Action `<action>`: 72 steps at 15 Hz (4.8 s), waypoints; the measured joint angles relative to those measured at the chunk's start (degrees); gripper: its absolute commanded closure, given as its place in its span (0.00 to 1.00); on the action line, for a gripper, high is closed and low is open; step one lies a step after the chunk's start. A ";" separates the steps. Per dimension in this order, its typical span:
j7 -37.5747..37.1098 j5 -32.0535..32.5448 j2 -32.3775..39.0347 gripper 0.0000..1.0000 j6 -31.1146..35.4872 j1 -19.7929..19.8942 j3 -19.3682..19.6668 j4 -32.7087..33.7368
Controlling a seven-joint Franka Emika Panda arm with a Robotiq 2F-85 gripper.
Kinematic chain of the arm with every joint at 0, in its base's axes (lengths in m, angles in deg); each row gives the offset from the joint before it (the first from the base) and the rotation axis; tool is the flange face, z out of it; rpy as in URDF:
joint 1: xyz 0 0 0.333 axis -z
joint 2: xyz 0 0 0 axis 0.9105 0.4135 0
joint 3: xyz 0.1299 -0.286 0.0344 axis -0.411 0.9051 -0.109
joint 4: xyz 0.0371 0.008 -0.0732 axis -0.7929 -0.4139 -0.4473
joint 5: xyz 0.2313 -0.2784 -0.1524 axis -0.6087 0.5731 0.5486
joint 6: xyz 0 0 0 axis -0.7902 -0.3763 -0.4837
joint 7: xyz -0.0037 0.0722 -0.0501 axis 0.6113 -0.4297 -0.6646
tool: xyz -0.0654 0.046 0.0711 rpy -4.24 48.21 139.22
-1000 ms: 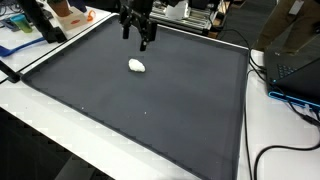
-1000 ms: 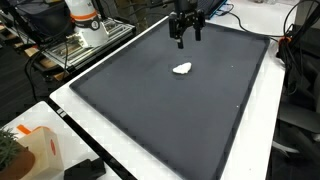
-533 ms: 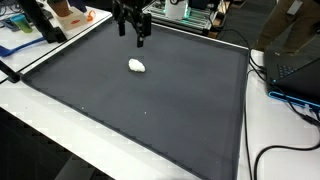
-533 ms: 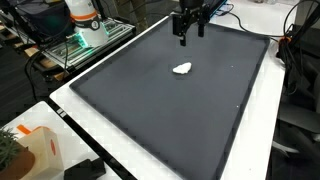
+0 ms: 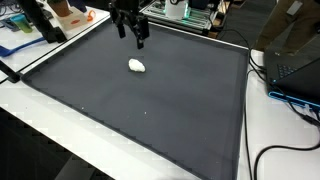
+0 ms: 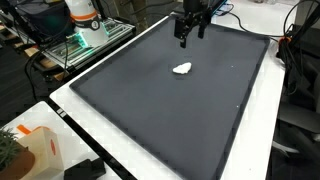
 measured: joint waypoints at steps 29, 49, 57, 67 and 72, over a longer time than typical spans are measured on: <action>5.00 -14.72 -30.85 0.00 -43.97 22.87 -0.82 43.38; 5.13 -17.22 -34.56 0.00 -51.06 22.68 2.08 45.66; 5.86 -25.62 -40.12 0.00 -54.89 22.58 6.54 46.30; 6.74 -35.83 -50.46 0.00 -62.45 22.34 14.87 50.46; 7.75 -37.62 -53.81 0.00 -64.71 22.34 17.43 51.54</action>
